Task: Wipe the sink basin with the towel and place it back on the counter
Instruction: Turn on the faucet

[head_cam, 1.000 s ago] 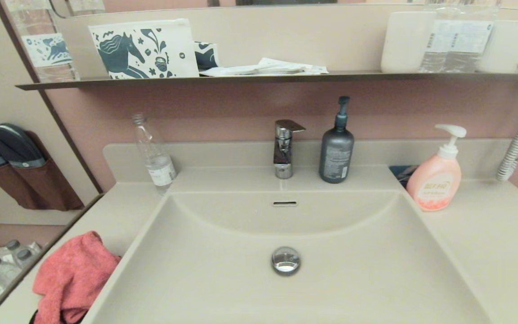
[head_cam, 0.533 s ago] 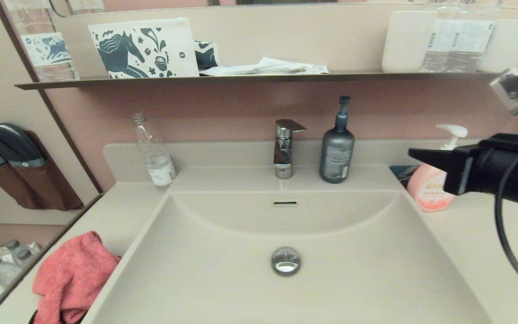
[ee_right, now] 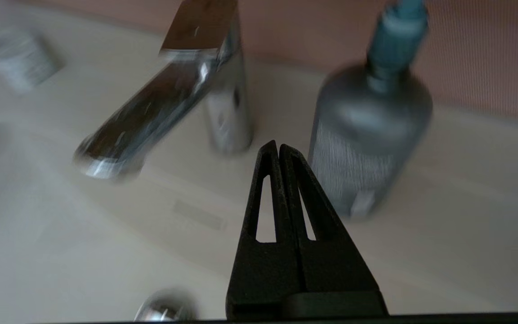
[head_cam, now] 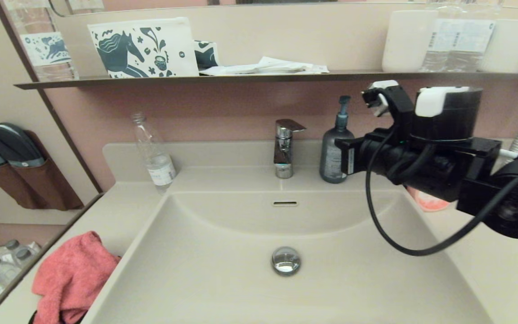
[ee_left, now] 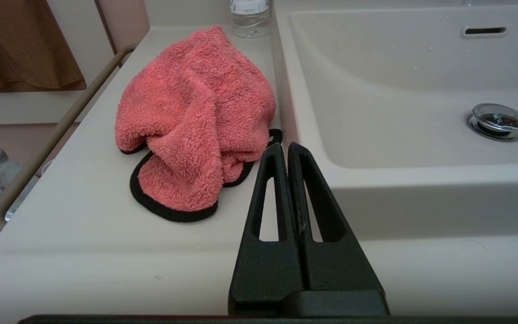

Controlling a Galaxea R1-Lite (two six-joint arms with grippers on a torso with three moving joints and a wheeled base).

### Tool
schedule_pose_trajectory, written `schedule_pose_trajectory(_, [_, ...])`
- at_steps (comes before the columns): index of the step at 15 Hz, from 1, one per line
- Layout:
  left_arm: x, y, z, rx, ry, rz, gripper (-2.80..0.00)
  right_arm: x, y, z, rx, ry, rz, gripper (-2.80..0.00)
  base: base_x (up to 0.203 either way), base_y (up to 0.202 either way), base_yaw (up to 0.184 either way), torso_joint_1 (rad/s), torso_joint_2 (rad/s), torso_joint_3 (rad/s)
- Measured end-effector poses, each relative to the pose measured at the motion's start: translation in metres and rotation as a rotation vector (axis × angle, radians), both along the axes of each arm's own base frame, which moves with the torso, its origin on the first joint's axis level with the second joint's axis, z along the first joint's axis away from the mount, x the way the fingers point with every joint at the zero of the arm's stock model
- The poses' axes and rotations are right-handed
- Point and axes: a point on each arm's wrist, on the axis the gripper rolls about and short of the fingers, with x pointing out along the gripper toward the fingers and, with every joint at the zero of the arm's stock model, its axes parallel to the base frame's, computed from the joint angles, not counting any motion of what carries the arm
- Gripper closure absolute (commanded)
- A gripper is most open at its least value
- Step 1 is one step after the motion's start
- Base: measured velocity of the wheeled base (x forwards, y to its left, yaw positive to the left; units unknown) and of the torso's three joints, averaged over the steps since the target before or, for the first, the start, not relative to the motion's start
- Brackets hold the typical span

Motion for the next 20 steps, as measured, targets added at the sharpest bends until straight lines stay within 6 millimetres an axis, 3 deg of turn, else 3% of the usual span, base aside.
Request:
schedule_pose_trajectory(5, [0.000,0.000,0.000,-0.001,0.000,0.000,0.00,0.037,0.036,-0.014,0.017,-0.072,-0.043,0.00,0.000,0.000,0.000,0.000,0.00,0.000])
schedule_pose_trajectory(12, [0.000,0.000,0.000,-0.001,0.000,0.000,0.00,0.043,0.065,-0.021,0.022,-0.075,0.005,0.00,0.000,0.000,0.000,0.000,0.00,0.000])
schedule_pose_trajectory(20, [0.000,0.000,0.000,0.000,0.000,0.000,0.00,0.050,0.073,0.000,0.076,-0.148,0.006,0.00,0.000,0.000,0.000,0.000,0.00,0.000])
